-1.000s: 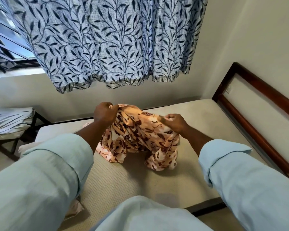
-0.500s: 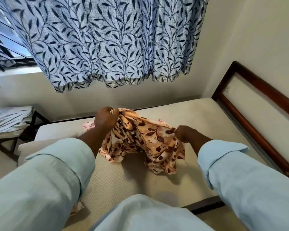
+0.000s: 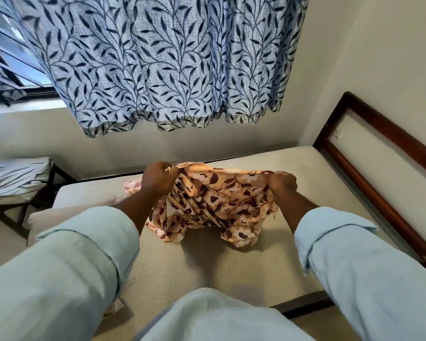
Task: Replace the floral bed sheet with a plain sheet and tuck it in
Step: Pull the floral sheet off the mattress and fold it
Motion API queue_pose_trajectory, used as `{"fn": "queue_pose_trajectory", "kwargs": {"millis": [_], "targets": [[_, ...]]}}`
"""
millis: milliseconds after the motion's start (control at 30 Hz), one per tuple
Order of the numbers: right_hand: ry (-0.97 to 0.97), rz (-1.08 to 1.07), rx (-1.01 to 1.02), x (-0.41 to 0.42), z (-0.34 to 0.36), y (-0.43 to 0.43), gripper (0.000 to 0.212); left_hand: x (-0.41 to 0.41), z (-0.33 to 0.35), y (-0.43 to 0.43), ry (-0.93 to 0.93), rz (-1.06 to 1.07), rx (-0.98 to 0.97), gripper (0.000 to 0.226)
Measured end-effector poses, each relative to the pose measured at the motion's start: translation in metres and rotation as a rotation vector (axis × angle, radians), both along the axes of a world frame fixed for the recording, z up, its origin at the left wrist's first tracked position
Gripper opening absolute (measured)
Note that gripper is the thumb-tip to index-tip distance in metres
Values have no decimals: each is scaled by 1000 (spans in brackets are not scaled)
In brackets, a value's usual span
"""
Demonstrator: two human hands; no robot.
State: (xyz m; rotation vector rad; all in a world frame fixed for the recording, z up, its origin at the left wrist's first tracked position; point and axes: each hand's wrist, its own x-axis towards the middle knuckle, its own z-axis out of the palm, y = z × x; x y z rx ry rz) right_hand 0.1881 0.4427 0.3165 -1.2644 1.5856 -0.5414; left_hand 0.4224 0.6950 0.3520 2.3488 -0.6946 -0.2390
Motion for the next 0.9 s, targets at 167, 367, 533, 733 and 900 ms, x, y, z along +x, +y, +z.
{"fn": "queue_pose_trajectory", "kwargs": {"millis": [167, 367, 533, 733, 900], "targets": [[-186, -248, 56, -2, -3, -5, 29, 3, -7, 8, 5, -10, 28, 48], [-260, -246, -24, -4, 2, -5, 18, -2, -7, 4, 53, -172, 106, 47], [-406, -255, 18, 11, 2, -3, 37, 0, -7, 2, 93, -325, 215, 39], [-362, 216, -19, 31, 15, 13, 51, -4, 1, -7, 104, -405, 244, 35], [-286, 611, 39, 37, 17, 24, 62, -4, 6, -14, 133, -455, 262, 37]]}}
